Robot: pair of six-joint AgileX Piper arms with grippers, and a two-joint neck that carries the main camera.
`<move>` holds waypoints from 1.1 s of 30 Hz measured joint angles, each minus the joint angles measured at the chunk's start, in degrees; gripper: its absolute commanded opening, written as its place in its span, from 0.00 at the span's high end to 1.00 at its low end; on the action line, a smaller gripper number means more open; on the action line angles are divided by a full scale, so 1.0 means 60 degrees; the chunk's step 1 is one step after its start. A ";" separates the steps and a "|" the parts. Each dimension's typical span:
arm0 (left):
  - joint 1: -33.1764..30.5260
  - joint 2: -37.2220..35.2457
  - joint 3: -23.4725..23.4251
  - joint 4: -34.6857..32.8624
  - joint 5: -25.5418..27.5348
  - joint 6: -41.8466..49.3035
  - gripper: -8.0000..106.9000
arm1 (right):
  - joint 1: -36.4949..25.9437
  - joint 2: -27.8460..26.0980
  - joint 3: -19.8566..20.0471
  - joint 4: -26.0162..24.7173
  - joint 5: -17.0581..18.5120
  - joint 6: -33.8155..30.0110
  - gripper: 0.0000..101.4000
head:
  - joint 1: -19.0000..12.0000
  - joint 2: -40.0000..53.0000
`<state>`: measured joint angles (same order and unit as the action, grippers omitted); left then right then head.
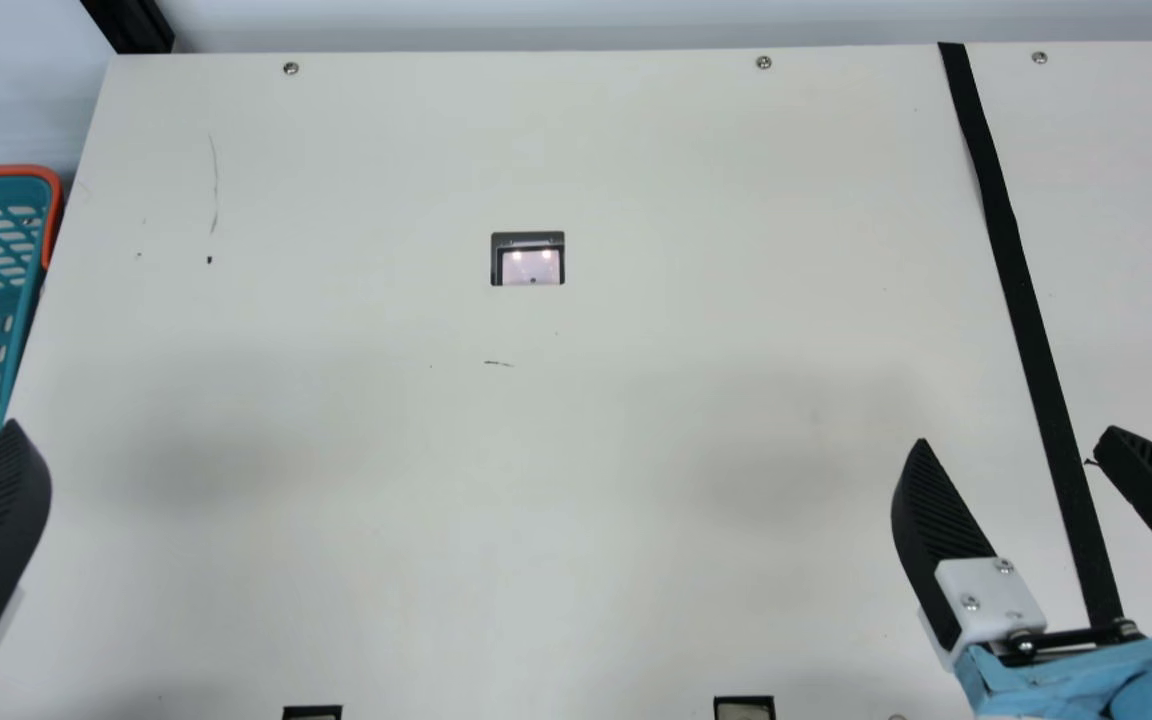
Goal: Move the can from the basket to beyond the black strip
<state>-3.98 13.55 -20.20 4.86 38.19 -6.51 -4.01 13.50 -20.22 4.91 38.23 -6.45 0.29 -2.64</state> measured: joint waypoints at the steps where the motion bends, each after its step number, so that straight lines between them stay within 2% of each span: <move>1: 0.0000 0.0000 0.0000 0.0000 0.0000 0.0000 0.15 | 0.0000 0.0000 0.0000 0.0000 0.0000 0.0000 0.00 | 0.0000 0.0000; 33: 0.0000 0.0000 0.0000 0.0000 0.0000 0.0000 0.15 | 0.0000 0.0000 0.0000 0.0028 0.0000 0.0000 0.00 | 0.0000 0.0000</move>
<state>-3.98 13.55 -20.20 4.86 38.19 -6.51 -4.01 13.50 -20.22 5.07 38.23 -6.45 0.29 -2.64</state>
